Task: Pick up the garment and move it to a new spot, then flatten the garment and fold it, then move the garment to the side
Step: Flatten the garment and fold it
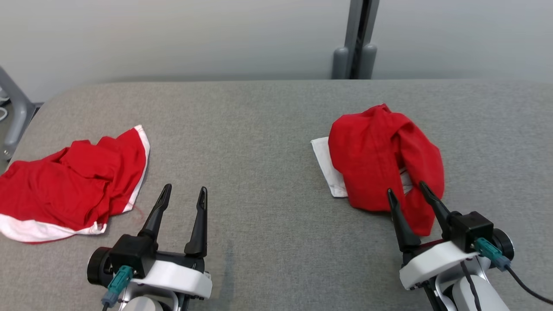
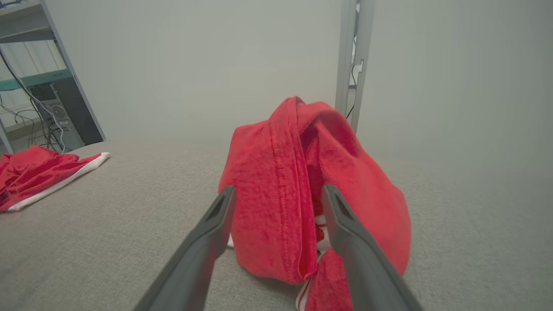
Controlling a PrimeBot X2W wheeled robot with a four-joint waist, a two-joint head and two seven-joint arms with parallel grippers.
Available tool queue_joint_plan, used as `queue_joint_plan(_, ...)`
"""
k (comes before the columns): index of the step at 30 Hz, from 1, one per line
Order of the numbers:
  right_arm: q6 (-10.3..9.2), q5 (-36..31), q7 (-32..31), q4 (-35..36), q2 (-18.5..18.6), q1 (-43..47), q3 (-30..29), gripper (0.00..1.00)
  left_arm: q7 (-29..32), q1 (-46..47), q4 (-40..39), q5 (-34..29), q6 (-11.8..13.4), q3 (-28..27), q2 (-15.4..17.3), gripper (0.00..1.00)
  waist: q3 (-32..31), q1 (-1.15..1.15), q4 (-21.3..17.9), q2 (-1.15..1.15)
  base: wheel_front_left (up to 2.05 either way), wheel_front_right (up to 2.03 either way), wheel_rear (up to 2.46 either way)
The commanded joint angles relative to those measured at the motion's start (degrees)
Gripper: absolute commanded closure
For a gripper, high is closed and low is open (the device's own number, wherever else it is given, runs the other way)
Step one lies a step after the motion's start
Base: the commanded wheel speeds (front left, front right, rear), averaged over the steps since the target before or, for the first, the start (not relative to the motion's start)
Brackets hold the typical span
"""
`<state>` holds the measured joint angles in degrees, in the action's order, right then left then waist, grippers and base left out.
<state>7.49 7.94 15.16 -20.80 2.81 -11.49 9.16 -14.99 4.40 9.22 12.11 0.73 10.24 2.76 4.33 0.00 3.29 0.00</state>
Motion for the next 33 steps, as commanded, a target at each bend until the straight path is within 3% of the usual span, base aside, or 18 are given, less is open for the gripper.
queue_joint_plan(1, 0.00, -0.1, 0.1, -1.5, 0.3, -1.4, 0.2, 0.00, -0.2, 1.2, 0.2, 0.0, -0.2, 0.0, 0.2, 0.00, 1.5, 0.00, 1.2, 0.00, 0.00, 0.00, 0.00)
queue_joint_plan(15, 0.00, -1.6, 0.1, -16.0, 0.5, -8.4, -3.7, 0.00, -0.2, 3.5, 1.1, 0.6, -0.9, 1.1, 0.2, 0.00, 5.0, 0.00, 4.8, 0.00, 0.00, 0.00, 0.00)
queue_joint_plan(16, 0.00, -1.2, 0.1, -16.8, 0.5, -8.6, -3.2, 0.20, -0.2, 3.5, 1.1, 0.7, -0.9, 1.2, 0.2, 0.00, 5.1, 0.00, 4.9, 0.00, 0.00, 0.00, 0.00)
queue_joint_plan(17, 0.00, -0.7, 0.1, -17.3, 0.4, -9.0, -2.7, 0.72, -0.2, 3.5, 1.1, 0.6, -0.9, 1.2, 0.2, 0.00, 5.1, 0.00, 5.0, 0.00, 0.00, 0.00, 0.00)
queue_joint_plan(18, 0.00, -0.4, 0.1, -17.5, 0.4, -9.4, -1.9, 1.00, -0.2, 3.6, 1.1, 0.6, -0.9, 1.2, 0.2, 0.00, 5.1, 0.00, 5.1, 0.00, 0.00, 0.00, 0.00)
queue_joint_plan(25, 0.00, 2.9, 0.1, -14.5, 0.3, -10.4, 3.4, 1.00, -0.2, 3.6, 1.7, 0.7, -0.7, 1.3, 0.2, 0.00, 4.2, 0.00, 5.4, 0.00, 0.00, 0.00, 0.00)
queue_joint_plan(33, 0.00, 7.3, 0.1, -11.5, 0.2, -17.0, 16.0, 1.00, -0.2, 2.8, 2.0, 1.1, -0.1, 2.3, 0.2, 0.00, 2.2, 0.00, 5.8, 0.00, 0.00, 0.00, 0.00)
